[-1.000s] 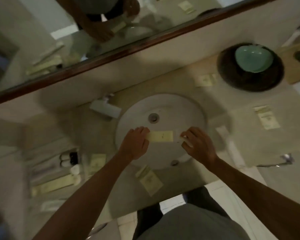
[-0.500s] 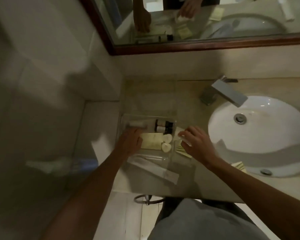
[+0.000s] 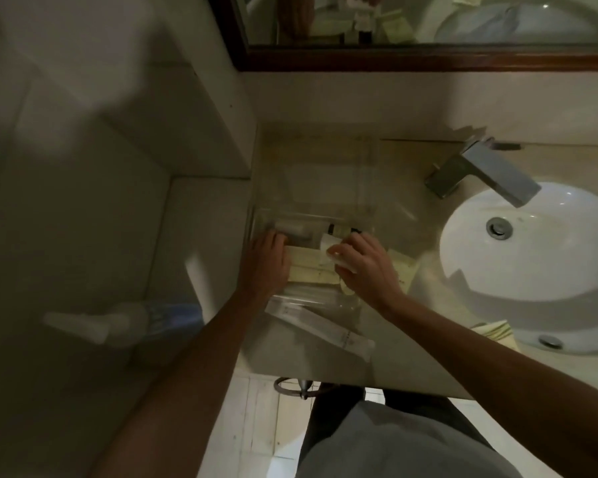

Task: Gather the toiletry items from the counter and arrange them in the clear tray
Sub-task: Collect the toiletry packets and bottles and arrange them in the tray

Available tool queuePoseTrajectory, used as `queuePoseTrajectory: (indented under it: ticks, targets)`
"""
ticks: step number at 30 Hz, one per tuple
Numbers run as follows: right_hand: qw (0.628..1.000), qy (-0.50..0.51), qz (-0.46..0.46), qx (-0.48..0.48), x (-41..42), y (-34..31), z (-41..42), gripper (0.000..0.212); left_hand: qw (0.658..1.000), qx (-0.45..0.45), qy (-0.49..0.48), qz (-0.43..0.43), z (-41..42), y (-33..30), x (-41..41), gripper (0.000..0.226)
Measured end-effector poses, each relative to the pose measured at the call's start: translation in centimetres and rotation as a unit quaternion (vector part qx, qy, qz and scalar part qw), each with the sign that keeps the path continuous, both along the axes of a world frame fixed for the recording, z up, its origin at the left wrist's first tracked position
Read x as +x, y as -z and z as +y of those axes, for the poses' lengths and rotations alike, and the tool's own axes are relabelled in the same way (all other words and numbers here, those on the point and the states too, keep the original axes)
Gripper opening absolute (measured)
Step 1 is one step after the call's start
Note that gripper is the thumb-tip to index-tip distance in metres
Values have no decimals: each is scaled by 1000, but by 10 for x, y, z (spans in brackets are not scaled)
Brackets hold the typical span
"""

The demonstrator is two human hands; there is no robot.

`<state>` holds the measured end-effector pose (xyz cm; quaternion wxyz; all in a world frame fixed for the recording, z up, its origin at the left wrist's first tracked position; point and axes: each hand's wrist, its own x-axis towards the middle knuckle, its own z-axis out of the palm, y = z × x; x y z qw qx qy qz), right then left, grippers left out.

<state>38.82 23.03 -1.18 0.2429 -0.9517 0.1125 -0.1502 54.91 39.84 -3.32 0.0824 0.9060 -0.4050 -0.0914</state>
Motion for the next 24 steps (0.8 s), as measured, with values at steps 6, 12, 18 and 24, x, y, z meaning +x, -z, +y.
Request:
queuePoseTrajectory:
  ticks: [6,12,18,24]
  targets:
    - [996,-2,85,0,62,1,21,48,999,5,31,-27,29,-3,-7,24]
    - [988,-6,153,-30,48,8,11,60,995,-37,87,40,37,3,-10,19]
    - [986,14,161,-41,54,11,10,57,991,-31,112,60,36,1,-6,15]
    - [986,40,159,-16,57,12,8,51,991,-54,103,61,34,-8,-6,20]
